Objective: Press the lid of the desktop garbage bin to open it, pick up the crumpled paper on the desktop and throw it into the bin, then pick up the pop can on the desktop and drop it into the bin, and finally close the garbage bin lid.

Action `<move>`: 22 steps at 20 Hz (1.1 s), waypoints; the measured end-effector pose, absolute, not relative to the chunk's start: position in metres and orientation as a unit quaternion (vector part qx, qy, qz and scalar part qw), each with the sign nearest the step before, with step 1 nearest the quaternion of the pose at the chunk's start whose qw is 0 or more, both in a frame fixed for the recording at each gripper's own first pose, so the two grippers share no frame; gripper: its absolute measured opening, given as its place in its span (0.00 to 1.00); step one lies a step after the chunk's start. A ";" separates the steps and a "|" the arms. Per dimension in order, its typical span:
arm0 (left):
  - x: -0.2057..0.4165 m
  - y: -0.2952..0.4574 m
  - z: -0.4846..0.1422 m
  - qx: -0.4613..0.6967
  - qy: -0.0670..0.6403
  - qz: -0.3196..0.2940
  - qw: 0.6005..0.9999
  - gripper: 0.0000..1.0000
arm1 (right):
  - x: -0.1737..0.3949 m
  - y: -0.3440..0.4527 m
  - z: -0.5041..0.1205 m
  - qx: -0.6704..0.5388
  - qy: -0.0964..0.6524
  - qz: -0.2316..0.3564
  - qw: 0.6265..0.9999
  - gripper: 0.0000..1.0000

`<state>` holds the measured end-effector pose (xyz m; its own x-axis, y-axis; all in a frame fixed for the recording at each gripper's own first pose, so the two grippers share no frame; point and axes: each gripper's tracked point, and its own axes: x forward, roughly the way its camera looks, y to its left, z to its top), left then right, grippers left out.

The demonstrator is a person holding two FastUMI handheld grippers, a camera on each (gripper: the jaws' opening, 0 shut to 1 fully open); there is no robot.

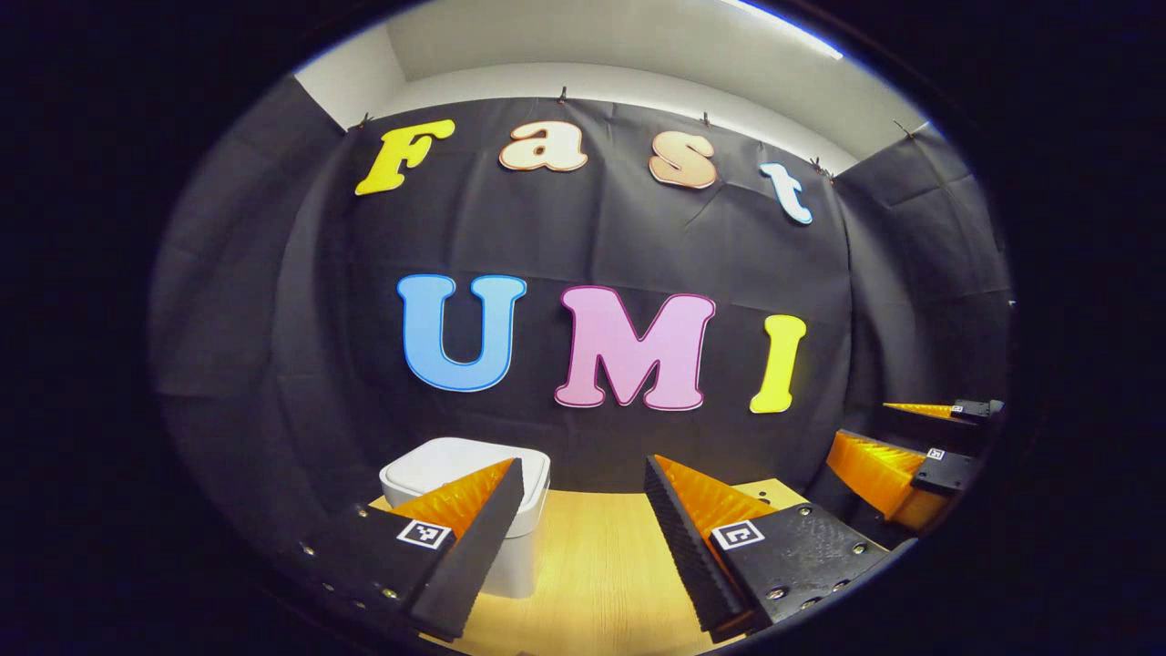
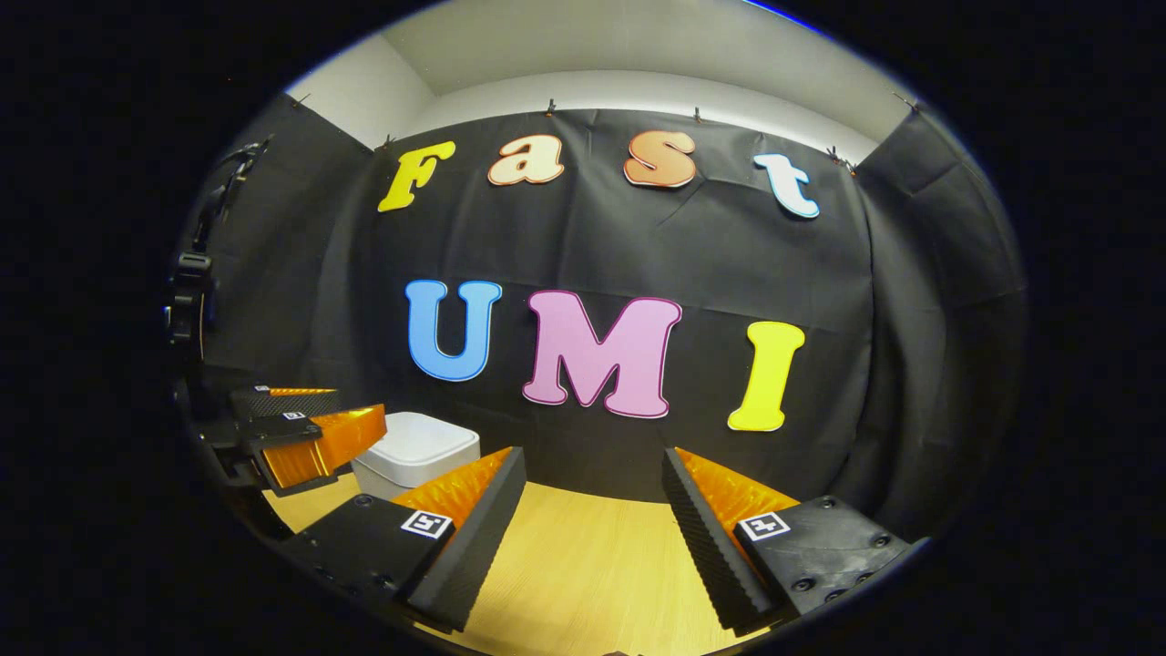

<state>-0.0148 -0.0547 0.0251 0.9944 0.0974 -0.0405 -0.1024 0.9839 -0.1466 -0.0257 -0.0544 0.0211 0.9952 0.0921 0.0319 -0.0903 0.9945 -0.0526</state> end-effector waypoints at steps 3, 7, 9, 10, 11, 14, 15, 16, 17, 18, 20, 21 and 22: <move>-0.017 -0.049 0.032 -0.077 0.011 0.044 0.996 0.89 | -0.029 -0.048 0.024 -0.022 -0.018 0.043 0.999 0.98; -0.023 -0.030 0.037 -0.061 0.005 0.042 0.997 0.89 | -0.033 -0.037 0.032 -0.018 -0.018 0.032 0.999 0.98; -0.029 -0.021 0.036 -0.059 0.000 0.038 0.998 0.89 | -0.037 -0.031 0.033 -0.020 -0.020 0.023 0.999 0.98; -0.032 -0.018 0.035 -0.059 -0.001 0.034 0.998 0.91 | -0.039 -0.028 0.032 -0.021 -0.020 0.018 0.999 0.98; -0.035 -0.013 0.033 -0.059 -0.002 0.032 0.998 0.91 | -0.042 -0.023 0.032 -0.022 -0.022 0.015 0.999 0.98; -0.044 -0.004 0.021 -0.059 -0.004 0.023 0.998 0.91 | -0.052 -0.005 0.023 -0.027 -0.015 0.016 0.999 0.98; -0.047 -0.001 0.016 -0.057 -0.002 0.022 0.998 0.91 | -0.055 0.001 0.020 -0.029 -0.010 0.018 0.999 0.98; -0.050 0.001 0.013 -0.054 0.000 0.019 0.998 0.91 | -0.058 0.005 0.017 -0.030 -0.007 0.018 0.999 0.98; -0.052 0.000 0.011 -0.053 -0.001 0.014 0.999 0.91 | -0.059 0.008 0.017 -0.031 -0.007 0.016 0.999 0.98; -0.054 0.000 0.011 -0.050 -0.005 0.009 0.999 0.91 | -0.060 0.009 0.017 -0.032 -0.009 0.013 0.999 0.98; -0.055 0.000 0.011 -0.038 -0.014 0.002 0.999 0.89 | -0.064 0.008 0.013 -0.031 -0.008 0.003 0.999 0.98; -0.055 0.000 0.009 -0.033 -0.012 0.001 0.999 0.91 | -0.065 0.008 0.010 -0.028 -0.002 0.000 1.000 0.98; -0.057 0.002 0.009 -0.032 -0.011 0.005 0.999 0.89 | -0.066 0.007 0.009 -0.024 0.002 -0.002 1.000 0.98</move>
<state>-0.0566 0.0021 0.0093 0.9997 0.0108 0.0213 -0.0094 0.9978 -0.0650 -0.0657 0.0070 0.0088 1.0000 -0.0046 -0.0044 0.0044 0.9988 -0.0487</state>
